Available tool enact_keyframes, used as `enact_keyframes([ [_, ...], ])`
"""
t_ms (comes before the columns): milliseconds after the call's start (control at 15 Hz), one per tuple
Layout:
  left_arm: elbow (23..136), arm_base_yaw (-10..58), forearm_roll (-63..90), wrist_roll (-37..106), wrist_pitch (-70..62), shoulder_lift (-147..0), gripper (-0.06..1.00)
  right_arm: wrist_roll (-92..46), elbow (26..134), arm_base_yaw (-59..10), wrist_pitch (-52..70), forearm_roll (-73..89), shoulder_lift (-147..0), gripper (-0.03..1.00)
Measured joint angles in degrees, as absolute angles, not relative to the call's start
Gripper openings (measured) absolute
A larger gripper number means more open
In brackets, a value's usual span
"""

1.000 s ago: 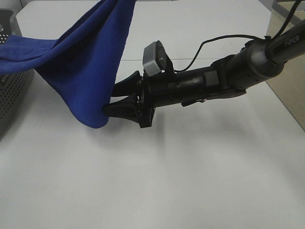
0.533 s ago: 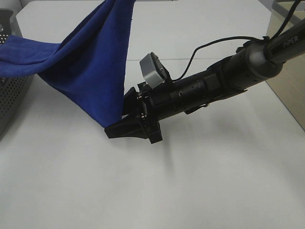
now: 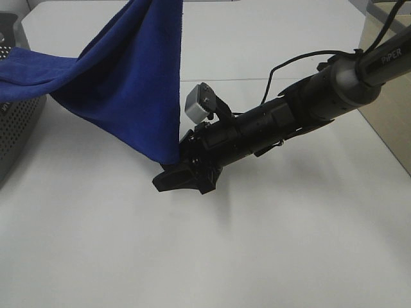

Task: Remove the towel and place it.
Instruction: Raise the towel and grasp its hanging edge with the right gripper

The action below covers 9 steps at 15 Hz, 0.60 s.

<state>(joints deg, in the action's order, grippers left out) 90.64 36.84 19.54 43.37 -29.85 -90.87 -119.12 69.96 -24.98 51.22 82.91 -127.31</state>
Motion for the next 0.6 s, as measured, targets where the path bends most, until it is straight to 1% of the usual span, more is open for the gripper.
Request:
enact_keyframes([
  [200,90.6,36.8,19.6,43.4,-29.9,-90.9,0.0,-118.8,70.0,-25.0,49.2,85.1,-127.3,0.55],
  [600,90.6,36.8,18.2,42.6,-29.9,-90.9,0.0,-118.8,70.0,-23.9,48.0,86.1,-127.3,0.55],
])
